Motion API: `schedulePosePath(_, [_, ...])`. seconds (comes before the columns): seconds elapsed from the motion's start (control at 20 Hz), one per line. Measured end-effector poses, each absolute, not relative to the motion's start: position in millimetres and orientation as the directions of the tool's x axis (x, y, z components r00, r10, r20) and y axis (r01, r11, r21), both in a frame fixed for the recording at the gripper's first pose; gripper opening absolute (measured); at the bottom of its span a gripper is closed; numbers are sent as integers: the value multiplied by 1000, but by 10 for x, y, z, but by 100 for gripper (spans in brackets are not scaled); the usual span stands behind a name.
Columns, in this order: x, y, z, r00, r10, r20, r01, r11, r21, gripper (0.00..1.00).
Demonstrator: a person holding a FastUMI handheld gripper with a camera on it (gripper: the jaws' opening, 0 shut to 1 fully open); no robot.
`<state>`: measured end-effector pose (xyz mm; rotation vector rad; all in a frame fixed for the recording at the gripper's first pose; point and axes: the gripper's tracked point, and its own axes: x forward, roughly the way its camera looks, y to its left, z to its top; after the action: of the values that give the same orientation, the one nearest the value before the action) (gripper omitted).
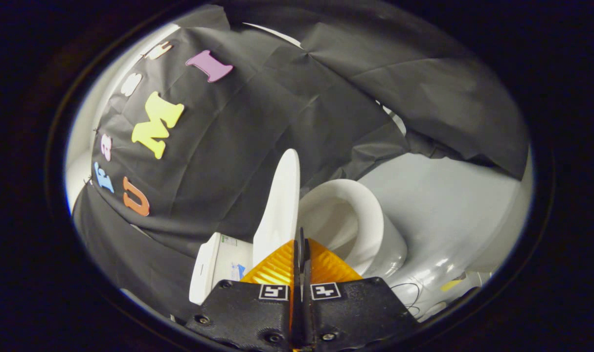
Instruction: Open the toilet lid.
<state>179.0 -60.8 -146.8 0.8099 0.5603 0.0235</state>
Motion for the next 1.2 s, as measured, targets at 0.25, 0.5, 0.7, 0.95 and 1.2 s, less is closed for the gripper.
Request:
schedulePosePath(0.25, [1767,-479,-1242,869,202,-453,169,738,653,4])
schedulePosePath(0.5, [1758,-266,-1025,884,163,-438,145,795,589,4])
schedulePosePath(0.7, [1765,-155,-899,892,145,-427,136,816,562,4])
schedulePosePath(0.95, [1776,-19,-746,901,130,-414,124,836,534,4])
schedulePosePath(1.2, [1772,113,-589,908,129,-399,107,849,517,4])
